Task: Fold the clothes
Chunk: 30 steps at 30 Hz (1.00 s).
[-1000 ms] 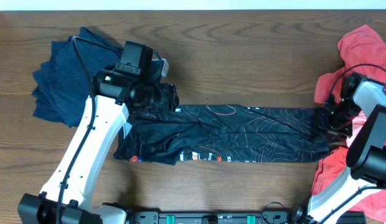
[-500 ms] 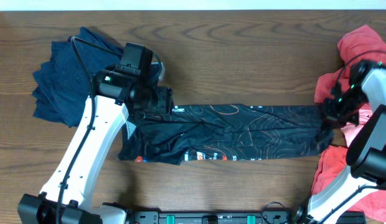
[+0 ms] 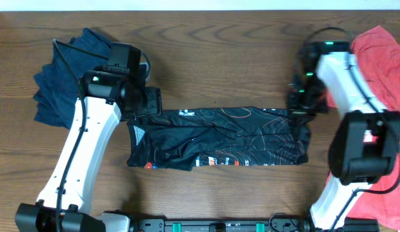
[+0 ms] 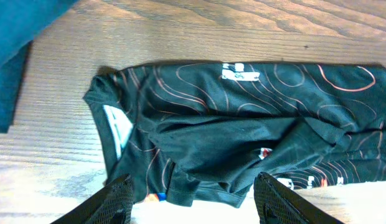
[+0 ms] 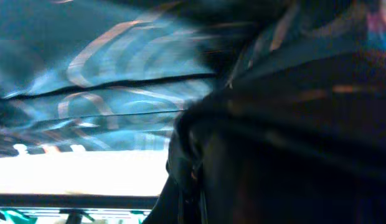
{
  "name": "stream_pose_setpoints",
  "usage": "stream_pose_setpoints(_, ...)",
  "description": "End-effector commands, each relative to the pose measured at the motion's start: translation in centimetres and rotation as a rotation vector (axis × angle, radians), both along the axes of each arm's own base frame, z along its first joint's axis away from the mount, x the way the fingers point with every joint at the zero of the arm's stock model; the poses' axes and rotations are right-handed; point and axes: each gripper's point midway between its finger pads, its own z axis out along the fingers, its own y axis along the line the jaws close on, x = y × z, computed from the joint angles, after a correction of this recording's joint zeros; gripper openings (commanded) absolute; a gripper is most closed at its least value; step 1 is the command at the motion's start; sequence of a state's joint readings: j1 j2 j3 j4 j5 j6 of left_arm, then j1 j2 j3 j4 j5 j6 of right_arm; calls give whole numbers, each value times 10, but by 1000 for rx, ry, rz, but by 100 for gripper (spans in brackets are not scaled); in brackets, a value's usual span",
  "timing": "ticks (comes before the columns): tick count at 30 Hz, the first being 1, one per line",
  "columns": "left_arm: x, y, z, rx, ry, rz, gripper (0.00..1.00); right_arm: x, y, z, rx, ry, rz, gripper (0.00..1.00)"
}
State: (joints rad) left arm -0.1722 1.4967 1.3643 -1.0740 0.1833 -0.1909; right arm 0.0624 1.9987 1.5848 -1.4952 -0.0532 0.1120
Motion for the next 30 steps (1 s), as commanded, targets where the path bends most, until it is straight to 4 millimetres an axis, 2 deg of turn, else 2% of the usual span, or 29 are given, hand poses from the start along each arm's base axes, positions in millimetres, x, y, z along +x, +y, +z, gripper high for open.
stream_pose_setpoints(1, -1, 4, -1, 10, 8, 22, 63, -2, 44, 3, -27, -26, 28, 1)
stream_pose_setpoints(8, -2, 4, -2, 11, 12, 21, 64, -10, 113, -13, -38, -101, 126, 1)
stream_pose_setpoints(16, -4, 5, -2, 12, 20, 21, 64, -18, 155, -19, 7, -147, 198, 3)
stream_pose_setpoints(21, -5, 5, -2, 13, 23, 21, 64, -33, 179, -16, 123, -105, 287, 17)
stream_pose_setpoints(22, -5, 5, -2, 13, 23, 21, 64, -38, 186, -15, 167, -91, 313, 23)
stream_pose_setpoints(25, -5, 5, -2, 13, 23, 21, 65, -50, 207, -8, 332, -54, 413, 24)
stream_pose_setpoints(28, -5, 5, -2, 13, 22, 21, 65, -47, 206, -8, 344, -67, 442, 20)
stream_pose_setpoints(30, -5, 5, -2, 14, 24, 21, 65, -33, 189, -12, 239, -103, 395, 16)
